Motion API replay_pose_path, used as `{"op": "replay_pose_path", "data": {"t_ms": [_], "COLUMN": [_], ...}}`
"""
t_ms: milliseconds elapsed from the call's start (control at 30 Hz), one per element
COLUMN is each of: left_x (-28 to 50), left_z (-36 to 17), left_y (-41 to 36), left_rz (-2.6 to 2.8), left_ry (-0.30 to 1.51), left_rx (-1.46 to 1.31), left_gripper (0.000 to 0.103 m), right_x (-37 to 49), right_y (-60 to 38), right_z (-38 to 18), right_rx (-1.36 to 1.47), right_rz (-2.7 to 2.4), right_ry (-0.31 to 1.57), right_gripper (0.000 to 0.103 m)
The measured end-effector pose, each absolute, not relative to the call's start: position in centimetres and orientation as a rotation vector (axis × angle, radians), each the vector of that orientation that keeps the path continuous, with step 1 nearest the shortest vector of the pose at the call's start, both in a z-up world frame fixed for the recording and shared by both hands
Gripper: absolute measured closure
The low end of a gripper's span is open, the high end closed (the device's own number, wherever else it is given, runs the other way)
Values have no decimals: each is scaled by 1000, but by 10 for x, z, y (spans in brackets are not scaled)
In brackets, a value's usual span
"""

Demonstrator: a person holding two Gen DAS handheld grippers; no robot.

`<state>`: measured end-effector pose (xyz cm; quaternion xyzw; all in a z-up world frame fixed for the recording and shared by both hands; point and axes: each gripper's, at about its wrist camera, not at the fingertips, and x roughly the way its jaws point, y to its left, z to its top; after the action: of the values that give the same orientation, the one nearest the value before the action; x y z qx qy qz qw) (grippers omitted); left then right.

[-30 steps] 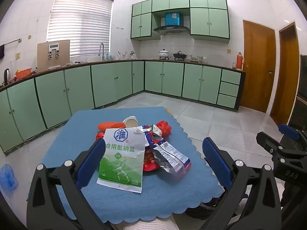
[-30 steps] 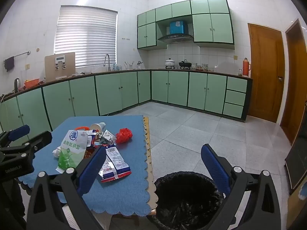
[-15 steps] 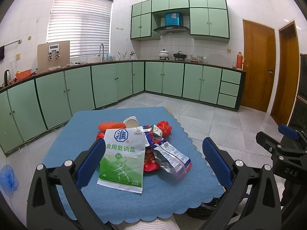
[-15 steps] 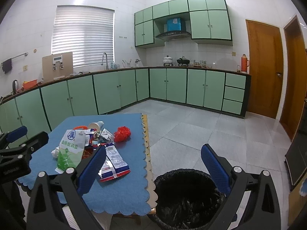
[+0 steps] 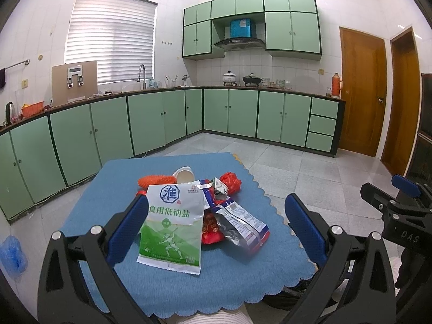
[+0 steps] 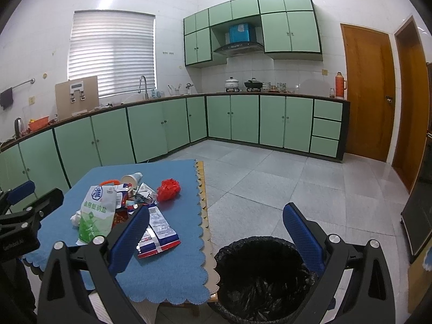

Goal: Collect trash

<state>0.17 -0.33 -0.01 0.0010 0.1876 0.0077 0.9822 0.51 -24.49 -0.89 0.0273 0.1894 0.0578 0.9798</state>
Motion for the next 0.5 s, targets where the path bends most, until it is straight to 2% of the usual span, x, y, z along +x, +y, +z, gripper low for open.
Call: {"op": "replay_pose_path", "data": {"t_ms": [500], "left_x": [2], "left_z": [0], "left_y": [-3], "left_rz": [15], "left_ry": [379], "left_rx": [2], "left_gripper": [5], "right_x": [7], "right_y": [-246], "right_z": [-9], "right_rx": [57], "right_rz": [114], "right_ry": [382], "right_gripper": [6]}}
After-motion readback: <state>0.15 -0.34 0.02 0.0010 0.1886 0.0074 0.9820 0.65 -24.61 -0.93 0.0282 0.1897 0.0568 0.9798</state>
